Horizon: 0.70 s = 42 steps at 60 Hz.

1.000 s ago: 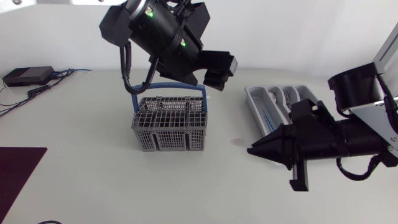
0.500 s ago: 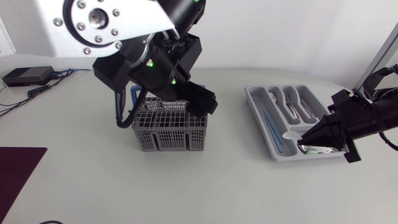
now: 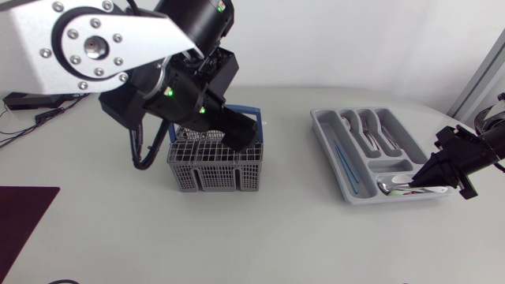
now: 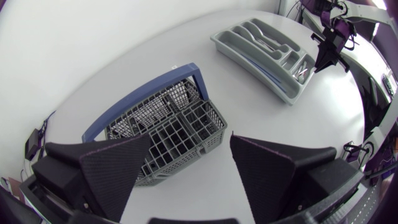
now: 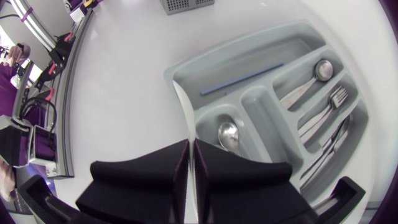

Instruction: Unload the cutlery basket into the drawer organizer.

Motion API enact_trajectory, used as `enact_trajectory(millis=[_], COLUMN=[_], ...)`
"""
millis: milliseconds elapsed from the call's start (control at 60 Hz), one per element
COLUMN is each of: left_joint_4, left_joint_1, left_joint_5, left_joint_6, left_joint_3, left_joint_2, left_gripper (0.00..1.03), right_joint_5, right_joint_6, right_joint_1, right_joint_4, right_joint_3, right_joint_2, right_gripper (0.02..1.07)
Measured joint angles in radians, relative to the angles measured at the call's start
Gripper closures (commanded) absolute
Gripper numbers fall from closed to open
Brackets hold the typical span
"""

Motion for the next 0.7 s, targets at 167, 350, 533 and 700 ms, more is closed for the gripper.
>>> enact_trajectory(millis=[167, 350, 533, 700], left_joint_4=[0.008, 0.025, 0.026, 0.026], left_joint_1=[0.001, 0.001, 0.001, 0.001], left_joint_5=[0.000, 0.000, 0.000, 0.000], left_joint_6=[0.000, 0.000, 0.000, 0.000], left_joint_3=[-0.013, -0.013, -0.017, -0.023], left_joint_2=[-0.002, -0.002, -0.006, -0.019], left_gripper=[0.07, 0.07, 0.07, 0.07], right_joint_5=[0.060, 0.105, 0.166, 0.190], right_joint_6=[-0.025, -0.036, -0.036, -0.011], right_joint_1=[-0.007, 0.027, 0.068, 0.082], right_joint_4=[0.053, 0.136, 0.219, 0.279], right_joint_3=[0.026, 0.025, 0.012, 0.006], right_joint_2=[0.054, 0.065, 0.066, 0.082], right_gripper=[1.01, 0.95, 0.77, 0.34])
